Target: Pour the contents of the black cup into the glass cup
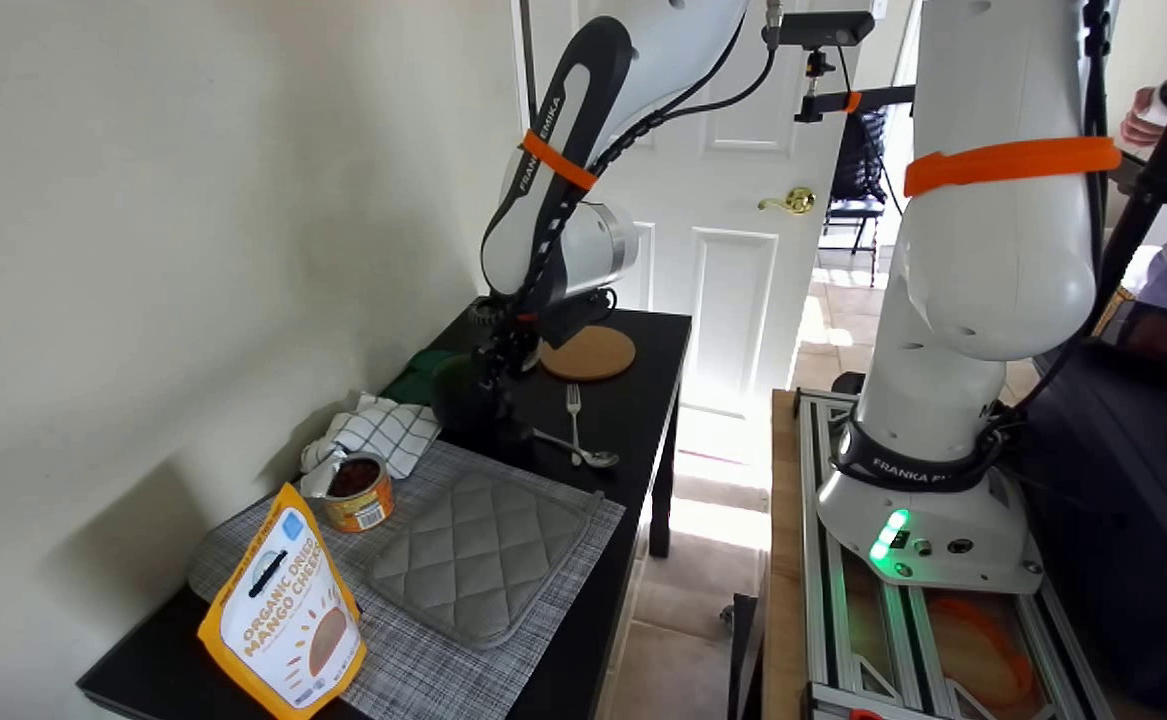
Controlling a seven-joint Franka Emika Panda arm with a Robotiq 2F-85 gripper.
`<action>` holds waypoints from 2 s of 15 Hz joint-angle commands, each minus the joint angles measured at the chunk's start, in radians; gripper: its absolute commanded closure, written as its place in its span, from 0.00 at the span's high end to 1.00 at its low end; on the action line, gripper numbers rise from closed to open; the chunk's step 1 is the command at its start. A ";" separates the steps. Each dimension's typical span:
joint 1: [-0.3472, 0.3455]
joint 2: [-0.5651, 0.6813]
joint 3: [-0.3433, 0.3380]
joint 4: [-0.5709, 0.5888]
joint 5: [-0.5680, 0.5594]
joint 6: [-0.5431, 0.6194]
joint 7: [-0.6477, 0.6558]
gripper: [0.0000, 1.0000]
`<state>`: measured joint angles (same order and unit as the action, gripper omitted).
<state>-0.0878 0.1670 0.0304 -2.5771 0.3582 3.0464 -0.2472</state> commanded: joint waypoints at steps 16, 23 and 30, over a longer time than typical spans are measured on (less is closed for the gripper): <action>-0.031 0.046 0.046 0.040 0.062 -0.004 -0.005 0.49; -0.042 0.076 0.041 0.072 0.047 -0.012 -0.010 0.36; -0.050 0.074 0.048 0.088 0.044 -0.045 -0.022 0.06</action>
<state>-0.1197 0.2389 0.0626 -2.5084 0.3944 3.0530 -0.2487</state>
